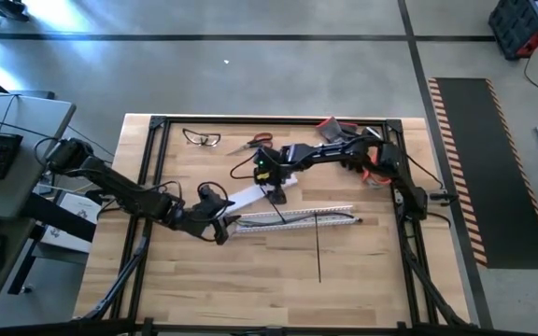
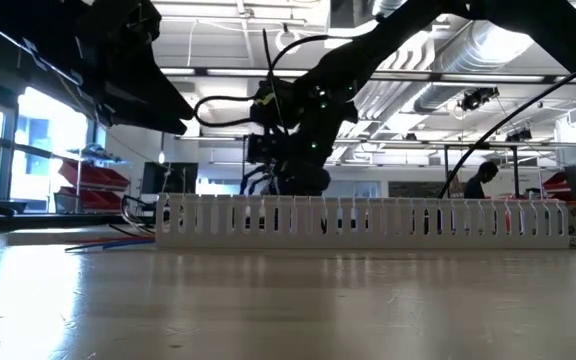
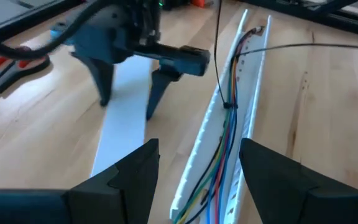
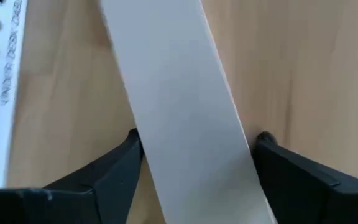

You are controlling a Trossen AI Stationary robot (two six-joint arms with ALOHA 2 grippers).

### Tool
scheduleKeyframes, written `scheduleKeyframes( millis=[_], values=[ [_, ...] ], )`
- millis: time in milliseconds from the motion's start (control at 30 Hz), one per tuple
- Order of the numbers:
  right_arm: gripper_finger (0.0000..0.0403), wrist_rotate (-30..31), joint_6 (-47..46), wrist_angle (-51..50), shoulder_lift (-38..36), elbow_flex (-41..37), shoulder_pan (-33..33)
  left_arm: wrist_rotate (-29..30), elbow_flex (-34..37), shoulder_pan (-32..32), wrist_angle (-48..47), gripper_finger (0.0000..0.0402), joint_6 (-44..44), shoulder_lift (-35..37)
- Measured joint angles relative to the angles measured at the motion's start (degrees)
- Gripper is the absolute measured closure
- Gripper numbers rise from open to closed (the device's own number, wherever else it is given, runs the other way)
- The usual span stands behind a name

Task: Ziptie cables
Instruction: Close the white cable duct

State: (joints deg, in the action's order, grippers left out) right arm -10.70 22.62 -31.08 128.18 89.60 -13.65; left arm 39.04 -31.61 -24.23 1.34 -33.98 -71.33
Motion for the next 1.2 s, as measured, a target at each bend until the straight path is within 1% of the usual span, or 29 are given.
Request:
scheduleKeyframes(
  millis=[167, 300, 533, 733, 800, 1000, 1100, 1200],
  values=[
    [0.0147, -0.4, -6.0, -1.6, -0.5, -3.8, -0.2, 1.1, 0.0, -1.1, 0.2, 0.0198, 0.0, 0.0],
    [0.0162, -1.3, -8.3, 1.1, -1.5, -6.7, 0.2, 1.6, 0.0, -2.0, 0.2, 0.0198, -0.3, 0.0],
    [0.0166, 1.6, -10.4, -2.6, -6.6, -8.1, 1.8, 3.2, 0.0, -2.8, 0.3, 0.0198, -0.3, 0.0],
    [0.0166, 1.6, -9.9, -7.2, -8.5, -8.4, 1.8, 3.5, 0.0, -2.9, 0.3, 0.0198, -0.3, 0.0],
    [0.0166, 1.6, -9.5, -5.7, -8.7, -9.3, 1.9, 3.5, 0.0, -2.9, 0.2, 0.0198, -0.3, 0.0],
    [0.0166, 0.6, -10.1, 4.2, -9.6, -14.5, 1.9, 3.5, 0.0, -2.9, 0.2, 0.0198, -0.3, 0.0],
    [0.0166, -0.4, -9.5, 5.6, -9.6, -15.9, 1.9, 3.3, 0.0, -2.9, 0.3, 0.0198, -0.9, 0.0],
    [0.0166, -0.5, -5.9, 5.9, -9.6, -16.0, 1.9, 3.1, 0.0, -3.1, 0.3, 0.0198, -1.6, 0.0]
  ],
)
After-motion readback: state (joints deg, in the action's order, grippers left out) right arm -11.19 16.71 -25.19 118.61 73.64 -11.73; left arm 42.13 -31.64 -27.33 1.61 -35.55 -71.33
